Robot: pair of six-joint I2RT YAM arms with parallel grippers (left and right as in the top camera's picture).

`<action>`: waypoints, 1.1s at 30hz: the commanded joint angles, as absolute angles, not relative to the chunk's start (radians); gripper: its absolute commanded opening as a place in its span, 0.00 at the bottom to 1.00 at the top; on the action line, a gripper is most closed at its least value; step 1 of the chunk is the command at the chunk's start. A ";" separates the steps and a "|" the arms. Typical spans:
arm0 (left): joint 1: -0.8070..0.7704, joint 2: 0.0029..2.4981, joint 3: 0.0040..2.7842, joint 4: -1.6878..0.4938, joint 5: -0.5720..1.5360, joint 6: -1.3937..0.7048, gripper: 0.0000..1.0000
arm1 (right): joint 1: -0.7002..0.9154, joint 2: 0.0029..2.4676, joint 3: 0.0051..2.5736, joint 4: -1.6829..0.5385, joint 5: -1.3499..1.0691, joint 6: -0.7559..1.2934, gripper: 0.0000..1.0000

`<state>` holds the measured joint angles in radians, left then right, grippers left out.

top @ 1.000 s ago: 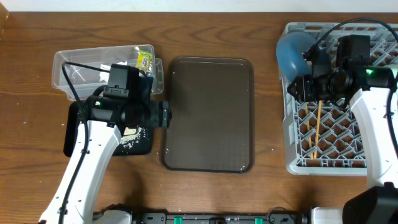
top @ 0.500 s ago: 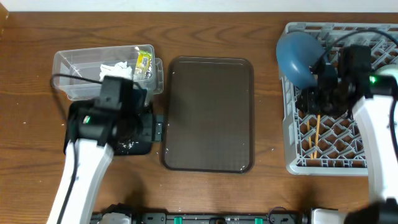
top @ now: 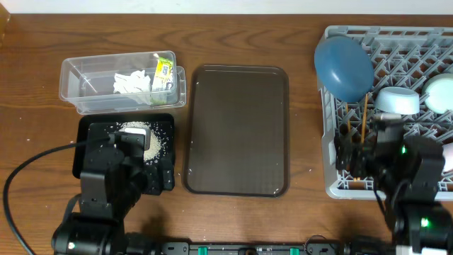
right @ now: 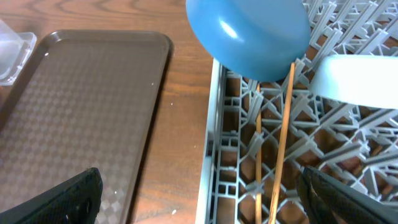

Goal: Sort waste into correct bins and load items into the dishwasher rack

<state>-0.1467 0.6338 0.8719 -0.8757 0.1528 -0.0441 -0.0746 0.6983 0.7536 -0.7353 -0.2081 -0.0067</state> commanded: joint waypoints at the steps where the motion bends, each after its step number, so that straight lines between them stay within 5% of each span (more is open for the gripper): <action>1: -0.146 0.626 0.866 -0.873 0.141 -0.035 0.94 | -0.083 0.639 0.705 -0.747 -0.199 0.011 0.99; 33: -0.147 0.630 0.866 -0.881 0.141 -0.035 0.95 | -0.083 0.569 0.681 -0.901 -0.198 0.010 0.99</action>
